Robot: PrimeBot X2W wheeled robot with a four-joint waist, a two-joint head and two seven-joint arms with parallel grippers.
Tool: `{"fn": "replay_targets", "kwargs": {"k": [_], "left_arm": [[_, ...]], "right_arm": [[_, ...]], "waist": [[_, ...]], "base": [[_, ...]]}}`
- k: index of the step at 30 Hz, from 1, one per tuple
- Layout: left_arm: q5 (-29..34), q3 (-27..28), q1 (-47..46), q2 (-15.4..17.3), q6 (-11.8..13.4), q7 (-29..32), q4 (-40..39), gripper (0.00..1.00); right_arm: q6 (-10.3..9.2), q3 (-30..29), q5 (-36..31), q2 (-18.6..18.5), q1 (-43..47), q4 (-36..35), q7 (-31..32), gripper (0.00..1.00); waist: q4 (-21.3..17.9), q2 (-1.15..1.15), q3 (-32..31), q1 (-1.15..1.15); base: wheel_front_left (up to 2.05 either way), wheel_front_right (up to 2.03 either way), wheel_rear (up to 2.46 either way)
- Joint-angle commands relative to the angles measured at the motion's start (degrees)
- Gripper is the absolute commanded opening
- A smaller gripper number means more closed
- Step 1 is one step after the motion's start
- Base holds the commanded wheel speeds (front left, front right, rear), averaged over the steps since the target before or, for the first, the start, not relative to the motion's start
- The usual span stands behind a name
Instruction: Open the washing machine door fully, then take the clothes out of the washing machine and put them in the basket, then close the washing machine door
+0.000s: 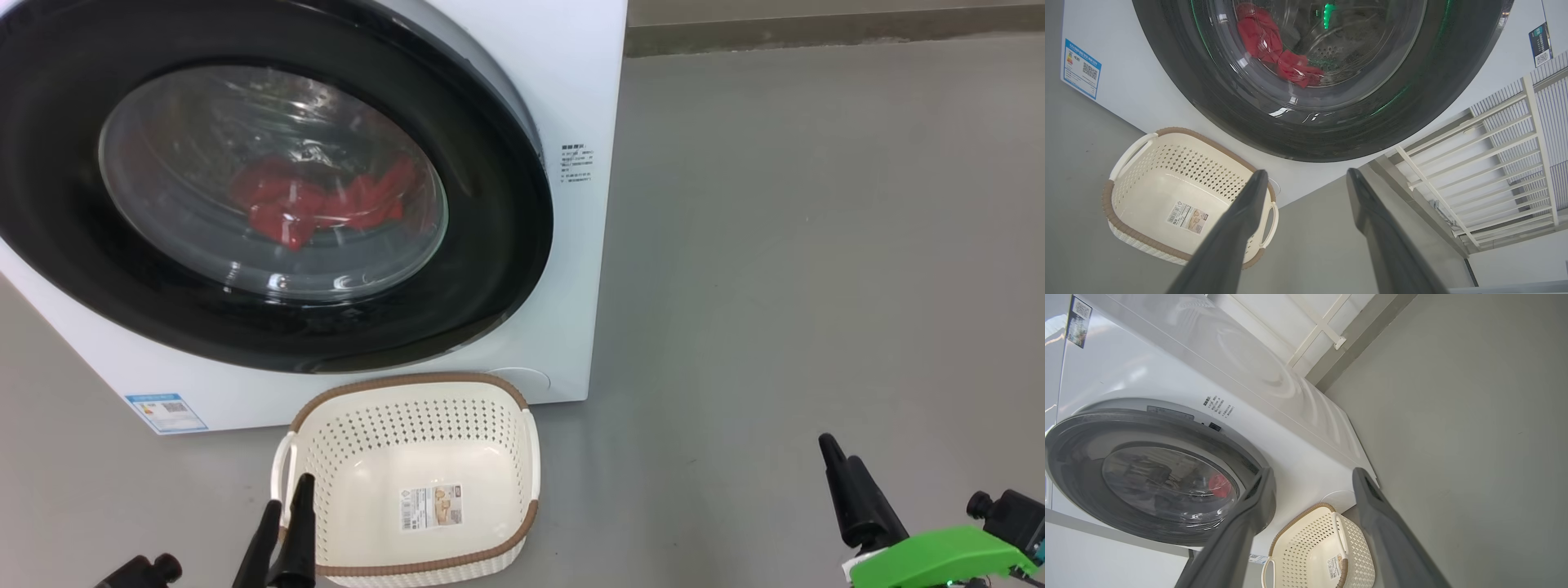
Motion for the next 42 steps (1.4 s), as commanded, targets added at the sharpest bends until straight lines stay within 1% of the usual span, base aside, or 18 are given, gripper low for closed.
{"fn": "replay_targets", "kwargs": {"k": [1, 25, 42], "left_arm": [[2.2, 0.6, 0.0, 0.9, 0.3, -0.7, -2.0, 1.00], [19.0, -1.1, 1.0, 1.2, 2.6, -4.9, -4.1, 1.00], [29.5, -1.9, 1.8, 1.3, 3.6, -7.6, -4.3, 1.00]], "right_arm": [[0.01, 0.7, -1.5, -1.2, -0.3, -1.7, -0.8, 1.00], [0.02, 4.2, -13.9, -3.2, 0.8, -2.4, -5.0, 1.00], [0.02, 5.5, -22.4, -4.2, 1.5, -2.6, -7.7, 1.00]], "waist": [[0.0, 0.00, 0.0, 0.00], [0.4, 0.00, 0.4, 0.00], [0.6, 0.00, 0.7, 0.00]], "base": [[0.00, 0.00, 0.00], [0.00, 0.00, 0.00], [0.00, 0.00, 0.00]]}}
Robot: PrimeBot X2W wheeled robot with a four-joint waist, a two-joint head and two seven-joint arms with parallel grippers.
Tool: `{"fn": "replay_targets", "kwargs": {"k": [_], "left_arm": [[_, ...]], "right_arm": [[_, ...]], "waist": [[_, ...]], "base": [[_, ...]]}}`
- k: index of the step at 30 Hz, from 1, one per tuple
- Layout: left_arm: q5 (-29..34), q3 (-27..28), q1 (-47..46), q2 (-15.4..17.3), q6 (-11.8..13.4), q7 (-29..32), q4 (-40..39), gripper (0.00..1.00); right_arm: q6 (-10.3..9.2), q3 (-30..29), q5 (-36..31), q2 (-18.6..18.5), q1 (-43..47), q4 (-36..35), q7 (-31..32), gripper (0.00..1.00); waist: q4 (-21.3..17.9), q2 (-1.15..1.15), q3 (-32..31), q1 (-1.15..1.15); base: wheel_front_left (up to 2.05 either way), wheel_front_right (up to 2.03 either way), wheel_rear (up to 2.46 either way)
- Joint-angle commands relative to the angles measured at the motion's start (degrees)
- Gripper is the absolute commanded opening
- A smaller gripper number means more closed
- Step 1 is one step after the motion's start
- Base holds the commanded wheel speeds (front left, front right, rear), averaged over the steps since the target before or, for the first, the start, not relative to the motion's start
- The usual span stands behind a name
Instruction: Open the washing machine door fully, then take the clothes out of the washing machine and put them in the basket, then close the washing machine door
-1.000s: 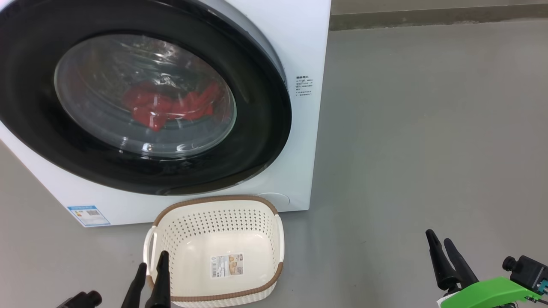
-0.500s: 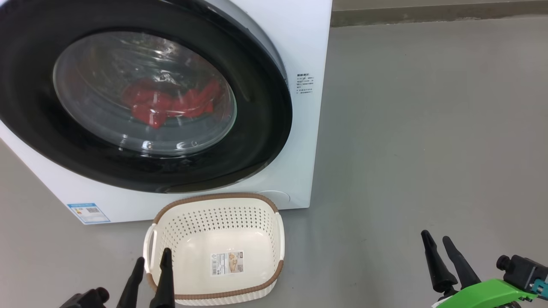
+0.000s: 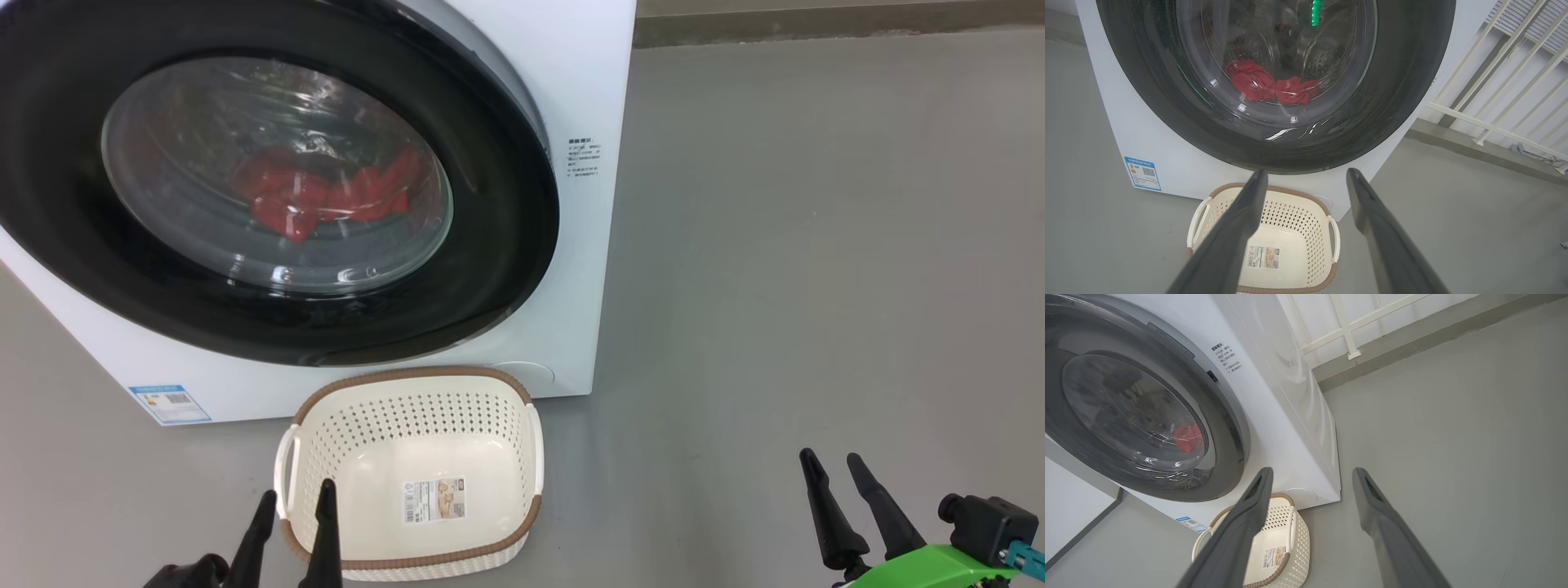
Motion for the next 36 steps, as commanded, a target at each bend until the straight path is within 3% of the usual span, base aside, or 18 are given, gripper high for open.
{"fn": "replay_targets", "kwargs": {"k": [1, 27, 36], "left_arm": [[1.7, 1.3, -0.2, 0.7, 0.5, -0.8, -1.4, 1.00], [16.8, 0.6, 1.3, 1.0, 2.1, -5.2, -1.6, 1.00], [16.5, 0.7, 1.2, 1.0, 2.0, -5.2, -1.9, 1.00]], "right_arm": [[0.02, 1.3, -1.3, -1.1, -0.3, -1.7, -0.9, 1.00], [0.02, -0.8, -15.1, -1.7, 2.3, -2.2, -5.3, 1.00], [0.02, -0.5, -15.3, -1.5, 2.3, -2.6, -5.3, 1.00]], "waist": [[0.0, 0.00, 0.0, 0.00], [0.6, 0.00, 0.6, 0.00], [0.8, 0.00, 0.7, 0.00]], "base": [[0.00, 0.00, 0.00], [0.00, 0.00, 0.00], [0.00, 0.00, 0.00]]}}
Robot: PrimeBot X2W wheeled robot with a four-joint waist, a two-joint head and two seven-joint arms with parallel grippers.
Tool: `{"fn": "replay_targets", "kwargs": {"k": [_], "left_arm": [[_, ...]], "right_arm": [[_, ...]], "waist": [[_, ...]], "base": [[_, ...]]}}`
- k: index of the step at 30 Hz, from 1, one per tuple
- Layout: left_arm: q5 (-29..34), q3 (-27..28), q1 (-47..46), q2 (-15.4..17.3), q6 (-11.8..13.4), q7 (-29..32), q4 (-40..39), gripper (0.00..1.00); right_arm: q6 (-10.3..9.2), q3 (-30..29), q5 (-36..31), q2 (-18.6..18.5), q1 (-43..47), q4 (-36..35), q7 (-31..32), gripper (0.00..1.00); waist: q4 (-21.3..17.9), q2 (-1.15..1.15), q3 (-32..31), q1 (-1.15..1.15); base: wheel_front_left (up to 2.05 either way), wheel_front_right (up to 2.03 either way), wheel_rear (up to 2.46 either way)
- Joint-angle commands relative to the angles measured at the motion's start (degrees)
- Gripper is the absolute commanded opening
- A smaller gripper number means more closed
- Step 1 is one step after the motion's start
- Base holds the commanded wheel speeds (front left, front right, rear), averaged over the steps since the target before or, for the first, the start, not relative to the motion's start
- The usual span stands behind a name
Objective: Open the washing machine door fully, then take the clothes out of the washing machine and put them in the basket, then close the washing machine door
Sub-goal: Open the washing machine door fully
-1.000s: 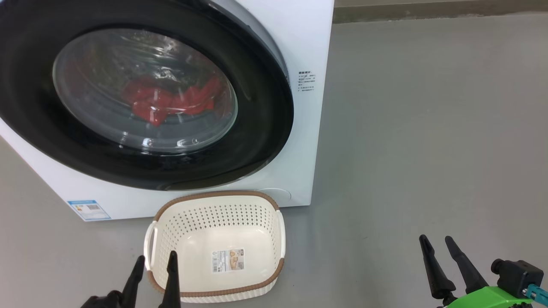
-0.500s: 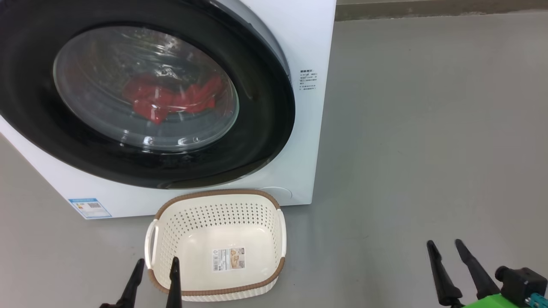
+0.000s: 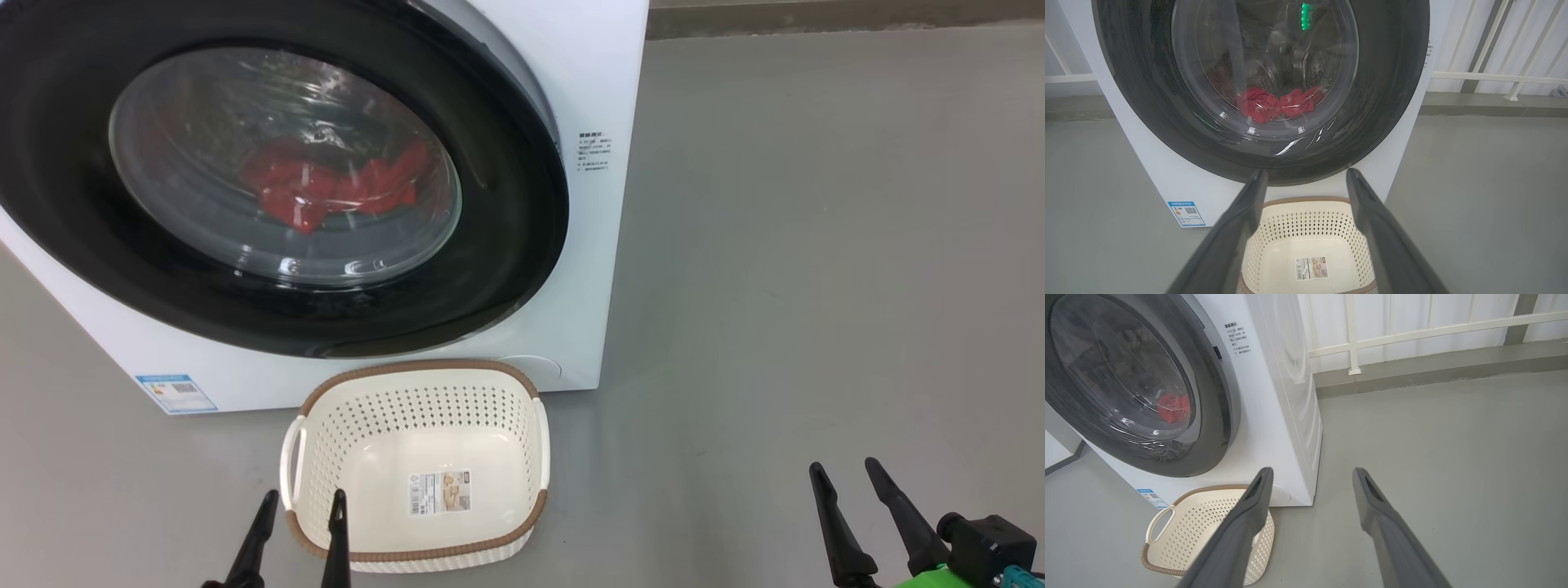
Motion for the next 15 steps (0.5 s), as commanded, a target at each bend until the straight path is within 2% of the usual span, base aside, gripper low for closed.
{"fn": "replay_targets", "kwargs": {"k": [1, 4, 5, 6, 7, 15], "left_arm": [[0.3, 1.7, -0.2, 0.5, 0.3, -0.7, -1.7, 1.00], [0.2, 1.7, -0.4, 0.5, 0.3, -0.7, -1.9, 1.00], [0.2, 1.7, -0.4, 0.5, 0.3, -0.7, -2.0, 1.00], [0.1, 1.7, -0.5, 0.5, 0.3, -0.7, -2.1, 1.00], [-0.1, 1.6, -0.6, 0.5, 0.2, -0.7, -2.2, 1.00], [-1.6, 1.2, -2.6, 0.5, 0.5, -0.7, -3.4, 1.00]], "right_arm": [[0.02, 1.4, -0.7, -1.1, -0.2, -1.5, -0.8, 1.00], [0.02, 1.6, -0.7, -1.0, -0.4, -1.6, -0.8, 1.00], [0.02, 2.0, 0.0, -0.8, -0.4, -1.5, -0.8, 0.91], [0.02, 2.4, 0.8, -0.7, -0.6, -1.5, -0.8, 0.21], [0.02, 2.8, 1.7, -0.5, -0.9, -1.6, -0.8, 0.00], [0.02, 6.8, 12.4, 0.0, -10.3, -2.9, -0.8, 0.00]], "waist": [[0.0, 0.00, 0.1, 0.00], [0.1, 0.00, 0.4, 0.00], [0.2, 0.00, 0.5, 0.00], [0.2, 0.00, 0.6, 0.00], [0.3, 0.00, 0.9, 0.00], [0.5, 0.00, 4.6, 0.00]], "base": [[0.00, 0.00, 0.00], [0.00, 0.00, 0.00], [0.00, 0.00, 0.00], [0.00, 0.00, 0.00], [0.00, 0.00, 0.00], [0.00, 0.00, 0.00]]}}
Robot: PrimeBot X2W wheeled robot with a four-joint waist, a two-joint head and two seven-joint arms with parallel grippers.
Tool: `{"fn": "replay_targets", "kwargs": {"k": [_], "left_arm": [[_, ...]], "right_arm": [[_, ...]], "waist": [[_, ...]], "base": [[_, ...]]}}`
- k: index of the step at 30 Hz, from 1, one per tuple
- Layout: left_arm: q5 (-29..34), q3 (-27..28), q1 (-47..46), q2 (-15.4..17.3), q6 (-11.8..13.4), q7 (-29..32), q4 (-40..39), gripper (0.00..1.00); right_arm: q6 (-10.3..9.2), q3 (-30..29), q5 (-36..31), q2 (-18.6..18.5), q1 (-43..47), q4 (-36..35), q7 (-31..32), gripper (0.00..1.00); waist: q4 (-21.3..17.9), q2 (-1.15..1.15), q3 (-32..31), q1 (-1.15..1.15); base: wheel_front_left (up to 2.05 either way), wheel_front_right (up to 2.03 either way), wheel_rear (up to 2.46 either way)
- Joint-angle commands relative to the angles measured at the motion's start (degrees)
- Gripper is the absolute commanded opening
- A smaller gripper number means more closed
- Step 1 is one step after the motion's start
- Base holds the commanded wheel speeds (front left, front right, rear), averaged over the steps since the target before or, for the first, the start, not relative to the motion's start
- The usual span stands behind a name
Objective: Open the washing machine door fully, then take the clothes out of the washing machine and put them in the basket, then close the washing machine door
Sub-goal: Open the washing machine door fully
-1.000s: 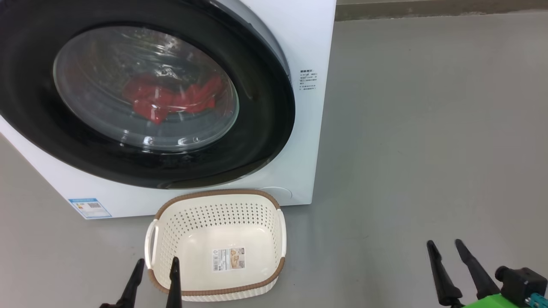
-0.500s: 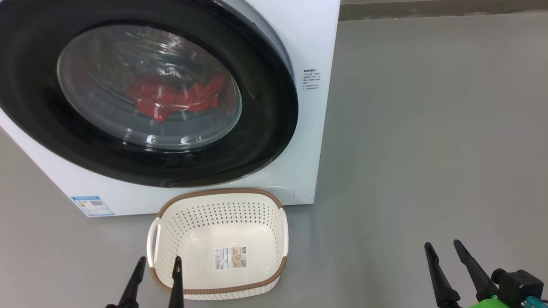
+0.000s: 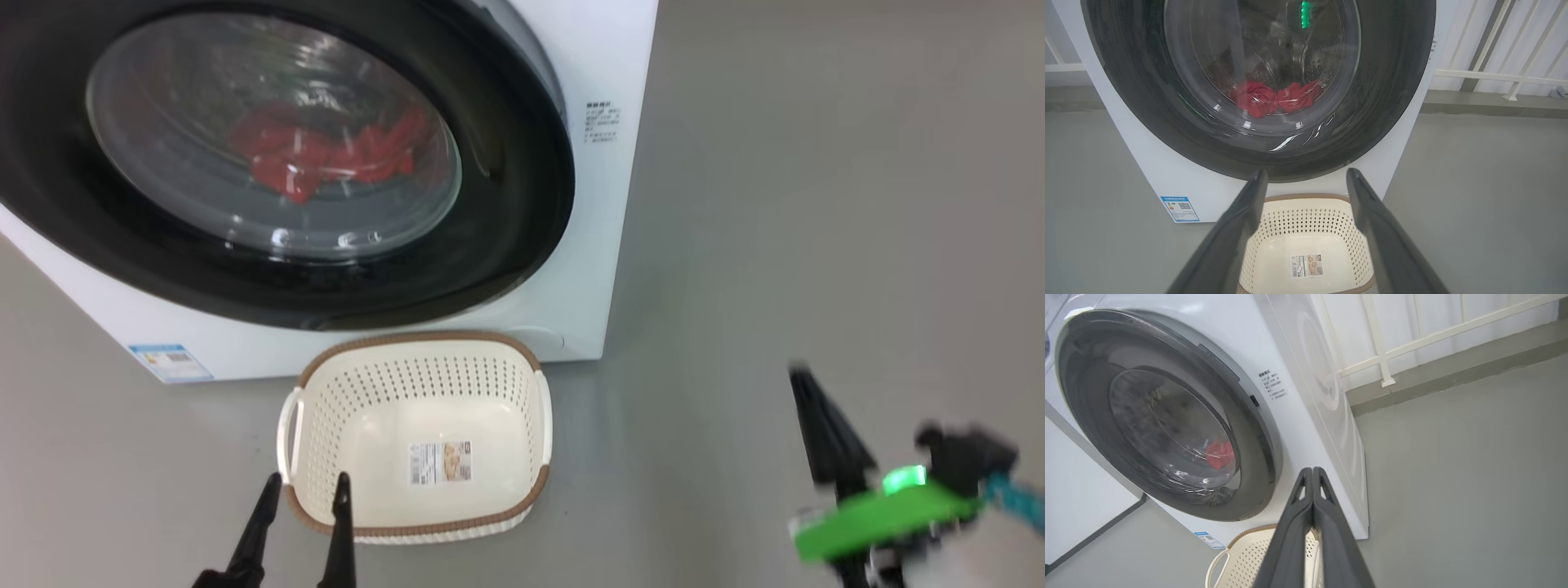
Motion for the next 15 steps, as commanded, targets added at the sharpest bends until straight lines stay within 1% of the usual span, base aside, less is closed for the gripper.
{"fn": "replay_targets", "kwargs": {"k": [1, 4, 10, 12, 15], "left_arm": [[-0.6, 1.3, -2.4, 0.5, 0.5, -0.7, -1.7, 1.00], [-1.0, 0.2, -3.6, 0.5, 0.8, -0.7, -2.0, 1.00], [-2.8, -2.6, -6.1, 0.5, 1.7, -0.7, -2.7, 1.00], [-3.1, -3.7, -6.9, 0.5, 1.9, -0.7, -2.8, 1.00], [-3.5, -5.3, -8.1, 0.5, 2.1, -0.7, -2.8, 1.00]], "right_arm": [[0.02, 2.2, 0.8, -1.3, -4.3, -1.6, -0.8, 0.00], [0.02, 4.5, 4.1, -2.4, -10.3, -1.2, -0.8, 0.00], [0.02, 9.2, 11.7, -6.6, -22.9, 0.2, -0.8, 0.00], [0.02, 10.6, 16.8, -7.5, -26.8, 0.4, -0.8, 0.00], [0.02, 14.1, 23.3, -10.5, -32.0, 0.4, -0.1, 0.00]], "waist": [[0.2, 0.00, 1.7, 0.00], [0.9, 0.00, 3.3, 0.00], [3.1, 0.00, 6.8, 0.00], [4.0, 0.00, 8.0, 0.00], [5.4, 0.00, 9.8, 0.00]], "base": [[0.00, 0.00, 0.00], [0.00, 0.00, 0.00], [0.00, 0.00, 0.00], [0.00, 0.00, 0.00], [0.00, 0.00, 0.00]]}}
